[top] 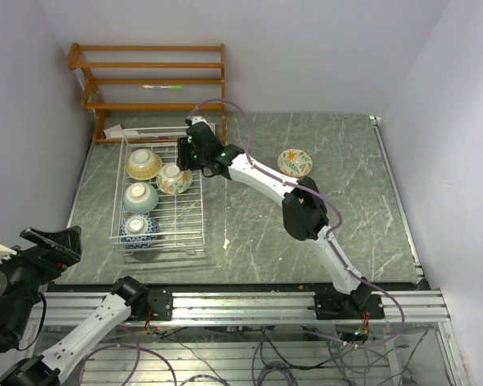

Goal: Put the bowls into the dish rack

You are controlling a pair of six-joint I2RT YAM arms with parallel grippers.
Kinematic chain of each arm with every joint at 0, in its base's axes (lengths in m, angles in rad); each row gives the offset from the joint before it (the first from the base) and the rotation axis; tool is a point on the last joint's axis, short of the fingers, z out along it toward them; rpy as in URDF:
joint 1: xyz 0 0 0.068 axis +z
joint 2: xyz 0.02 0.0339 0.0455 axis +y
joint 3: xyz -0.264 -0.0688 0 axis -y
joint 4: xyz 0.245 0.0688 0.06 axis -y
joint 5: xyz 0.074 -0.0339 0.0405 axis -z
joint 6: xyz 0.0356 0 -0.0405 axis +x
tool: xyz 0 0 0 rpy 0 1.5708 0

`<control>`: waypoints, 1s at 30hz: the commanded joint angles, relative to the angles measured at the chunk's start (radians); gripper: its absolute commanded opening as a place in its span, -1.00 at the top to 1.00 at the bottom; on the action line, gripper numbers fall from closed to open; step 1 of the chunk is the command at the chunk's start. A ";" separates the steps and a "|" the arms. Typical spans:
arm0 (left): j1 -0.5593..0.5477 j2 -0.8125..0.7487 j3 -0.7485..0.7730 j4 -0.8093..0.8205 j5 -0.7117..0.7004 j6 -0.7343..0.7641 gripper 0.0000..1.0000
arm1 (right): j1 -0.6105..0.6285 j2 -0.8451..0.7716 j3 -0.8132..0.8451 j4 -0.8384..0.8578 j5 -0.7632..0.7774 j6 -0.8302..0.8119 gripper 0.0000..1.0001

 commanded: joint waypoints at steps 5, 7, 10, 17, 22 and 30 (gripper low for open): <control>-0.009 -0.008 -0.015 0.018 -0.003 -0.012 -0.98 | 0.062 -0.184 -0.143 -0.043 0.017 -0.031 0.04; -0.009 -0.015 -0.027 0.026 -0.001 -0.013 -0.98 | 0.073 -0.171 -0.127 -0.056 -0.036 -0.019 0.04; -0.009 -0.016 -0.037 0.035 0.007 -0.013 -0.98 | 0.087 -0.150 -0.132 -0.018 -0.131 -0.005 0.04; -0.009 -0.004 -0.032 0.039 -0.006 0.002 -0.98 | 0.097 -0.060 -0.097 0.060 -0.307 0.036 0.01; -0.009 -0.003 -0.035 0.037 -0.010 -0.001 -0.98 | 0.082 -0.023 -0.119 0.142 -0.360 0.066 -0.01; -0.011 0.000 -0.028 0.021 -0.029 -0.003 -0.98 | 0.032 0.014 -0.104 0.154 -0.314 0.069 -0.01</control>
